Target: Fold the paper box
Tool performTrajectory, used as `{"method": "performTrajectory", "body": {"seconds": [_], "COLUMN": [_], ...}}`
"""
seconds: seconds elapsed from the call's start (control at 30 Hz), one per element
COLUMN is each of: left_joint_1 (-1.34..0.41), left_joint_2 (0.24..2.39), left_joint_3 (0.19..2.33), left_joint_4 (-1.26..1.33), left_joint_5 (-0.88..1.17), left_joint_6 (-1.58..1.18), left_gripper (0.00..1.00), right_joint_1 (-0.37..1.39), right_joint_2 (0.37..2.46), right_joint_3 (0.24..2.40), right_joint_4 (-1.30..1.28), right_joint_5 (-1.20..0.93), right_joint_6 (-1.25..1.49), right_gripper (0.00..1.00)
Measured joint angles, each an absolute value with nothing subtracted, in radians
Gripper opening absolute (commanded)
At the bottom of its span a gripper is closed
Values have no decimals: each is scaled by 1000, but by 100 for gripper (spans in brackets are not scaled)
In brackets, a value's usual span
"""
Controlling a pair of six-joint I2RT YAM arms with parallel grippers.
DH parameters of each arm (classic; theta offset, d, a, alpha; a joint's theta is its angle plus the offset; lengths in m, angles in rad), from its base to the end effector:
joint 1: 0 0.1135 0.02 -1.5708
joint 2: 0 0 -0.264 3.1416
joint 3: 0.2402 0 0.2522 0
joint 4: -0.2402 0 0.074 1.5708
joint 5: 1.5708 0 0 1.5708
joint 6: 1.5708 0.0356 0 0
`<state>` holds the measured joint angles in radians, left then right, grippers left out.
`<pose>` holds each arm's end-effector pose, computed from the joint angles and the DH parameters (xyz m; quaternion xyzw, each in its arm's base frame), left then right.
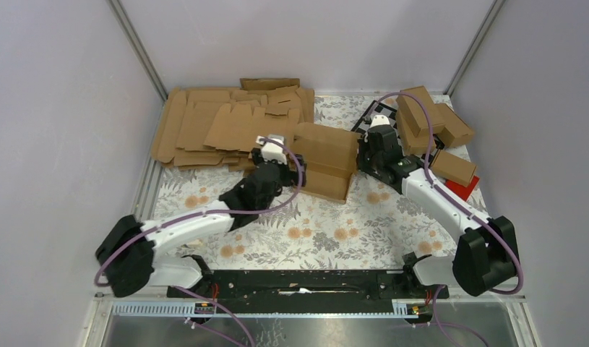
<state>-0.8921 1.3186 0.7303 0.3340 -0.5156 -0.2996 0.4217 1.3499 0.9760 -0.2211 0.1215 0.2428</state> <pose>0.1975 -0.2169 0.2567 0.0741 0.7771 -0.1650 0.6028 0.2779 0.1199 0.2762 -0.0504 0.8807 0.1019 0.4598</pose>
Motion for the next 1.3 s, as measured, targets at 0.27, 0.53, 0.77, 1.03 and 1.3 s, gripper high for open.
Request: {"method": "performTrajectory", "body": {"seconds": [0.27,0.53,0.77,1.03,1.3], "left_joint_1": [-746,-671,-612,-614,-551], "left_joint_2": [1174,1229,1378,1548,1749], "left_joint_3": [910,990,1086,1257,1399], "left_joint_4": [-81,-295,-376,-383,-403], "left_joint_5": [-376,-168,-37,3,68], "left_joint_6": [-492,-526,-492,-398,-265], "left_gripper": [99,94,86,84,80], "right_joint_1": [422,422,422,422,422], "right_joint_2": [1289,1272,1262,1262,1262], "right_joint_3": [878,825,823,823,823], "right_joint_4": [-121,-76,-66,-70,-70], "right_joint_5": [105,76,56,35,34], "right_joint_6": [221,183,172,168,168], "right_gripper": [0,0,0,0,0]}}
